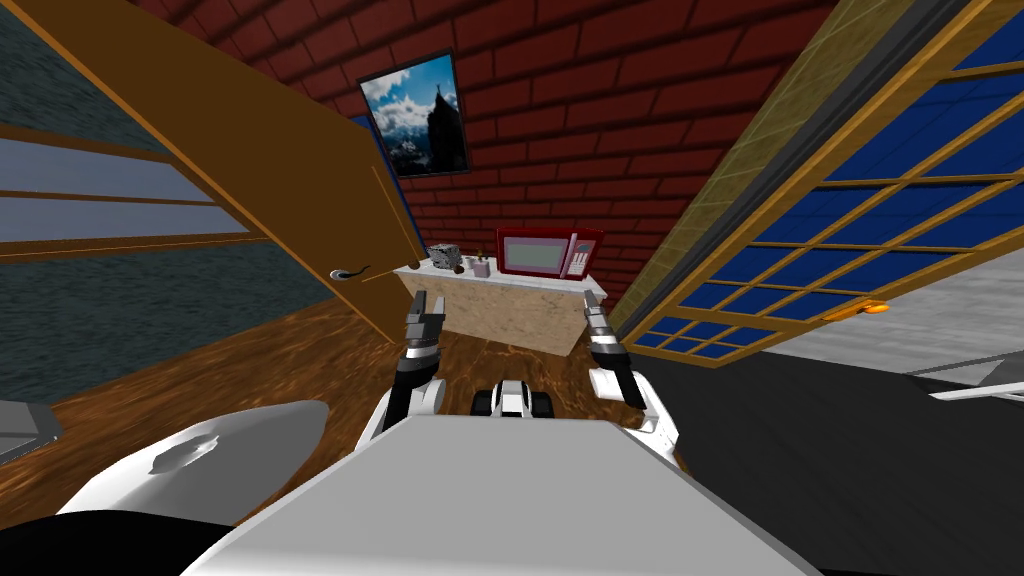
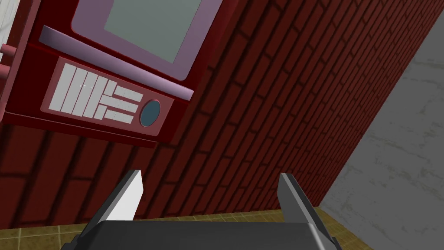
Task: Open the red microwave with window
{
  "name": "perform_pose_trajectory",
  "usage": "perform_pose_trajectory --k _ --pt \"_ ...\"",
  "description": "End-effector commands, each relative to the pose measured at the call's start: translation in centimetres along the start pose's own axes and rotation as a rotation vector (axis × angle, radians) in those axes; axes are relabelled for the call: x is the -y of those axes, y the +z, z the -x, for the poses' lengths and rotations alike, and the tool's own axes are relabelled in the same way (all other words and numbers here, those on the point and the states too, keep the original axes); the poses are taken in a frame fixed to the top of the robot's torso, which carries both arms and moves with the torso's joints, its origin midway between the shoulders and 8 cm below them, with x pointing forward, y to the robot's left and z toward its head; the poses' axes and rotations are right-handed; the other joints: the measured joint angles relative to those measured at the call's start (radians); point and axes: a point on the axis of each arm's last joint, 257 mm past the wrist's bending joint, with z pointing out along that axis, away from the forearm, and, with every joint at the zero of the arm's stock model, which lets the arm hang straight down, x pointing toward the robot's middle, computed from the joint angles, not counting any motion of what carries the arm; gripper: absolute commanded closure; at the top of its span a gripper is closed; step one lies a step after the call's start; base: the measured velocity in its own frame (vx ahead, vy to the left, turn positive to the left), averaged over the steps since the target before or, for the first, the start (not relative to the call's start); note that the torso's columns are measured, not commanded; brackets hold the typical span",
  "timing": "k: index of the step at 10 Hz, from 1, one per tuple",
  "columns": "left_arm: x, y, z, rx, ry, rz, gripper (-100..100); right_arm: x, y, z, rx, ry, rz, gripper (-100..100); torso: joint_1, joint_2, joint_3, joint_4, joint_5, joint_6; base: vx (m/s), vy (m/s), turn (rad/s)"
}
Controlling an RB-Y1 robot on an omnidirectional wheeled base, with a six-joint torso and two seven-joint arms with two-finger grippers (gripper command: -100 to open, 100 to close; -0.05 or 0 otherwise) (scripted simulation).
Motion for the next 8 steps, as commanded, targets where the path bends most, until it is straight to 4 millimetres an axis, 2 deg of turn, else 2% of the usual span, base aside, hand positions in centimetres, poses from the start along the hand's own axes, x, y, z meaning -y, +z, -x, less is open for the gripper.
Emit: perform_pose_trajectory --k 1,5,6,8 --pt "0.0 0.0 0.0 0.0 0.0 0.0 0 2.0 1.4 -0.5 -0.038 -0.155 -0.016 -100 0.0 0.0 0.0 0.0 0.0 0.0 0.017 0.051 0.023" --pt "0.0 0.0 0.0 0.0 0.0 0.0 0 5.2 3.9 -0.7 -0.08 -0.4 -0.04 -100 0.0 0.0 0.0 0.0 0.0 0.0 0.016 0.056 0.025" --pt "0.0 0.0 0.0 0.0 0.0 0.0 0 5.4 3.8 -0.8 -0.082 -0.4 -0.044 -100 0.0 0.0 0.0 0.0 0.0 0.0 0.01 0.034 0.007" --pt "0.0 0.0 0.0 0.0 0.0 0.0 0 6.9 5.2 -0.7 -0.098 -0.526 -0.053 -100 -0.001 0.001 0.0 0.0 0.0 0.0 0.007 0.033 0.021"
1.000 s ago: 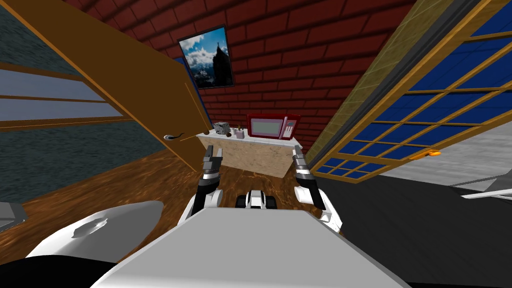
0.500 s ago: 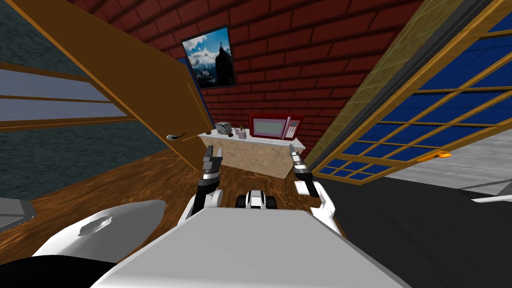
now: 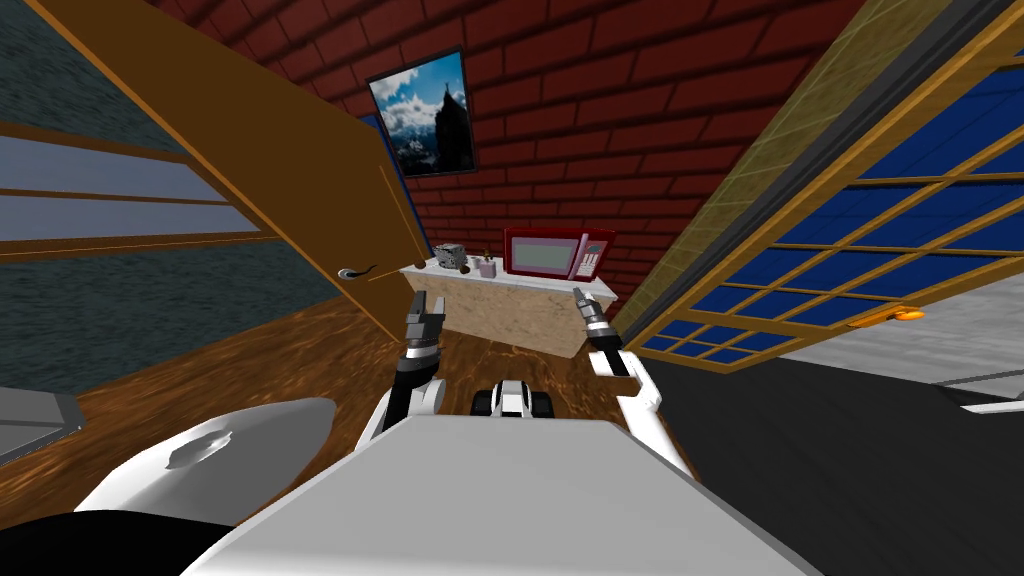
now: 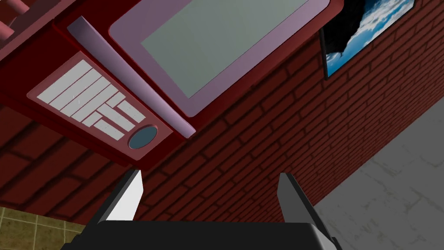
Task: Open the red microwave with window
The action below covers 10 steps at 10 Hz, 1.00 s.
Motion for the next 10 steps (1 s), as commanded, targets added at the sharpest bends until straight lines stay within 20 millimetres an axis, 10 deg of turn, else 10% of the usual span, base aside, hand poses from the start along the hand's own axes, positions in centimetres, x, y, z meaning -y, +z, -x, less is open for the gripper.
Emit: perform_pose_trajectory --k 1,10 --pt "0.0 0.0 0.0 0.0 0.0 0.0 0 1.3 1.1 -0.7 -0.018 -0.097 -0.016 -100 0.001 -0.001 0.0 0.0 0.0 0.0 0.008 0.034 0.012" --pt "0.0 0.0 0.0 0.0 0.0 0.0 0 7.3 5.5 -1.5 -0.099 -0.487 -0.084 -100 0.001 -0.001 0.0 0.0 0.0 0.0 0.009 0.036 0.017"
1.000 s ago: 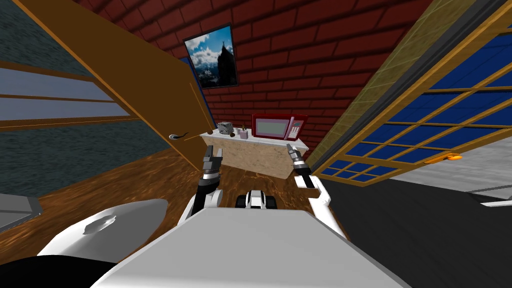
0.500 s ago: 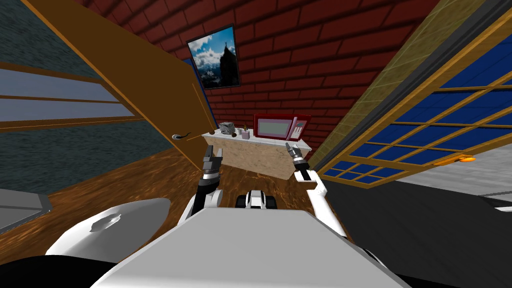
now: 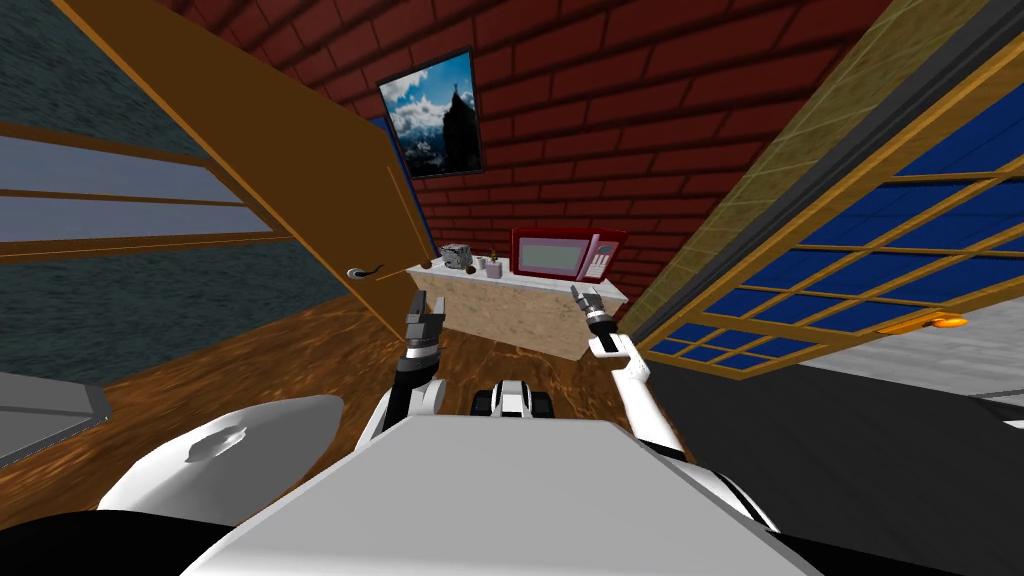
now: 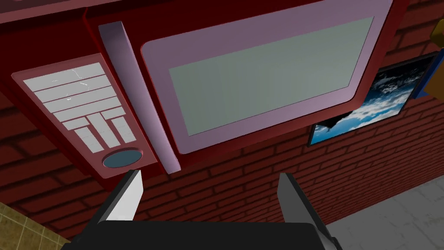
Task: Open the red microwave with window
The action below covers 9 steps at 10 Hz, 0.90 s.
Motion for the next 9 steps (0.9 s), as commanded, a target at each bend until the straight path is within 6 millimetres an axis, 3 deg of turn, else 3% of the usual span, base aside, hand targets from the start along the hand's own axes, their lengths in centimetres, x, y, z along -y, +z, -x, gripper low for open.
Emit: perform_pose_trajectory --k 1,5,9 --pt "0.0 0.0 0.0 0.0 0.0 0.0 0 1.3 0.9 -0.9 -0.026 -0.075 -0.017 -100 0.0 0.0 0.0 0.0 0.0 0.0 0.009 0.026 0.01" --pt "0.0 0.0 0.0 0.0 0.0 0.0 0 4.3 3.4 -1.0 -0.065 -0.276 -0.052 -100 0.001 0.0 0.0 0.0 0.0 0.0 0.007 0.036 0.017" --pt "0.0 0.0 0.0 0.0 0.0 0.0 0 7.2 4.6 -1.9 -0.117 -0.401 -0.087 -100 -0.001 0.0 0.0 0.0 0.0 0.0 0.011 0.03 0.015"
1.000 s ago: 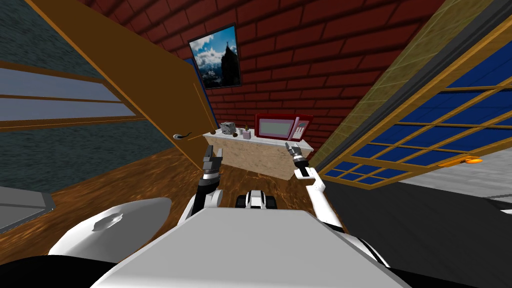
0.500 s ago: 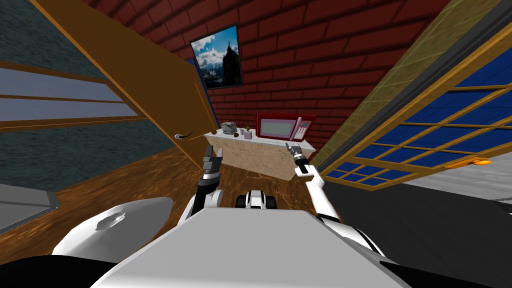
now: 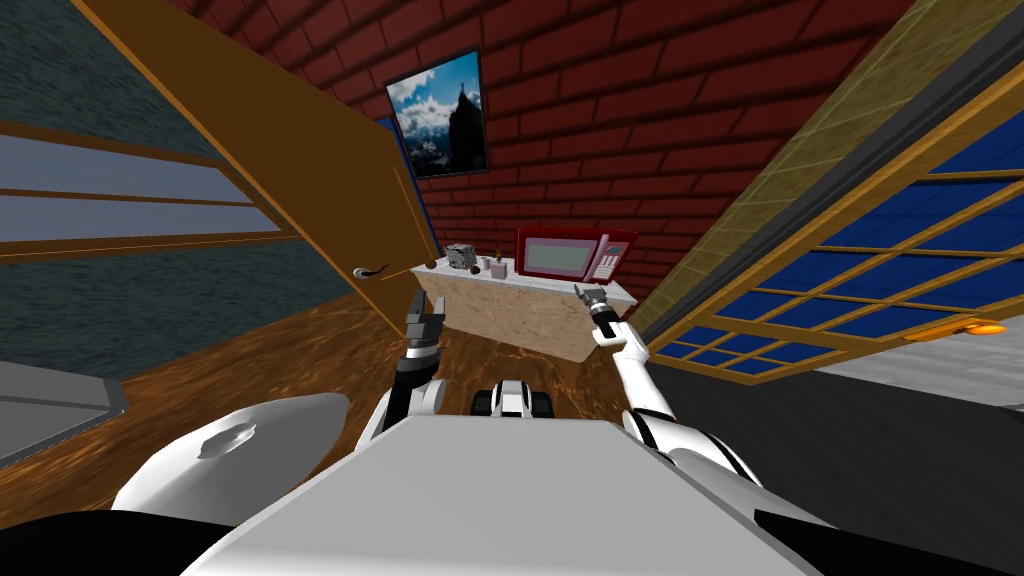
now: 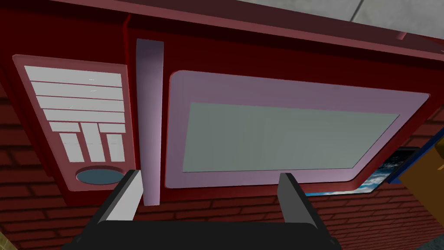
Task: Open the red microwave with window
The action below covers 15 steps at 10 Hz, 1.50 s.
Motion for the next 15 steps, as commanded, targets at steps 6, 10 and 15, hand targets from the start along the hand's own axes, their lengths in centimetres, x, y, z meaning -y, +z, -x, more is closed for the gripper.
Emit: perform_pose_trajectory --k 6,10,15 --pt "0.0 0.0 0.0 0.0 0.0 0.0 0 6.2 3.6 -1.1 -0.093 -0.306 -0.075 -100 0.002 0.0 0.0 0.0 0.001 0.0 0.009 0.034 0.016" --pt "0.0 0.0 0.0 0.0 0.0 0.0 0 8.5 4.4 -1.8 -0.142 -0.401 -0.102 -100 0.001 0.0 0.0 0.0 0.0 0.0 0.013 0.029 0.013" --pt "0.0 0.0 0.0 0.0 0.0 0.0 0 12.1 5.8 -1.7 -0.203 -0.547 -0.143 -100 0.0 0.0 0.0 0.0 0.0 0.0 0.008 0.03 0.013"
